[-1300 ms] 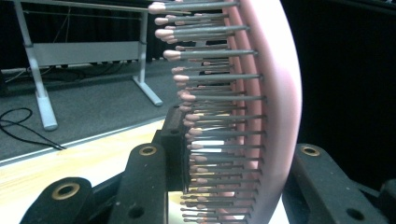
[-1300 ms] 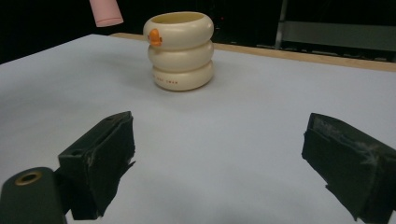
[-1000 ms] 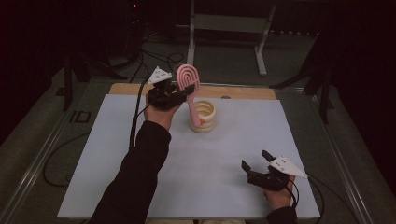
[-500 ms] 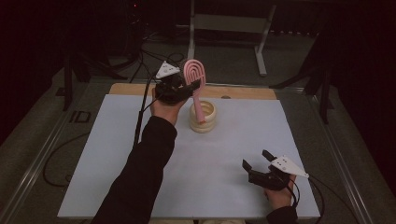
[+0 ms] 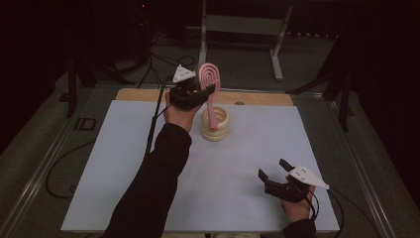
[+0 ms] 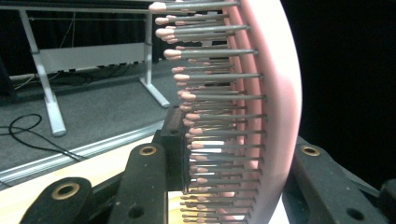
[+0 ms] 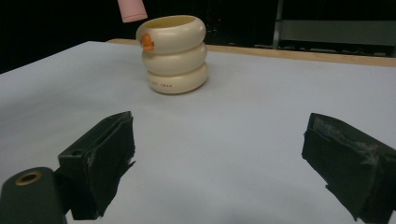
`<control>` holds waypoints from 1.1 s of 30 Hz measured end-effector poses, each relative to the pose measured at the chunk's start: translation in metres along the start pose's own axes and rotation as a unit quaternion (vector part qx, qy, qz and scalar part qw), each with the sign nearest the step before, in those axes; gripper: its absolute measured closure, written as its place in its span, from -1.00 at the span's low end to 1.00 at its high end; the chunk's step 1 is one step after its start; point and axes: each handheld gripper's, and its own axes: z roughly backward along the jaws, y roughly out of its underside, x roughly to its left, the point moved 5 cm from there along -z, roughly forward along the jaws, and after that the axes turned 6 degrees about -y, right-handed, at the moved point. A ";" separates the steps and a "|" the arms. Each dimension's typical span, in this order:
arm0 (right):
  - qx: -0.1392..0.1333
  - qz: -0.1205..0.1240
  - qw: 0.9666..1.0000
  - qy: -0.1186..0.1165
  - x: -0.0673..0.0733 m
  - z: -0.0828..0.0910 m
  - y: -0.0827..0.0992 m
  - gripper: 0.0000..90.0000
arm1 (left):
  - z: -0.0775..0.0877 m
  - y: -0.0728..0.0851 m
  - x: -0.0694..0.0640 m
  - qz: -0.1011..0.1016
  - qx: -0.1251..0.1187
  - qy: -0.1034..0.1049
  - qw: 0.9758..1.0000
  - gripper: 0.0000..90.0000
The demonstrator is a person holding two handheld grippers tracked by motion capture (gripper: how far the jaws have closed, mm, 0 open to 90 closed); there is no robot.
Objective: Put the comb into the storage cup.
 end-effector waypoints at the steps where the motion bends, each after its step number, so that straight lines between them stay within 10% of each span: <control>1: 0.000 0.001 1.000 0.000 0.000 0.000 0.000 -0.80 | -0.001 0.000 0.000 0.000 -0.001 -0.002 1.000 0.42; 33: -0.001 -0.008 1.000 0.001 -0.001 0.000 0.000 -0.80 | -0.024 0.000 0.009 0.004 -0.007 -0.032 0.999 0.42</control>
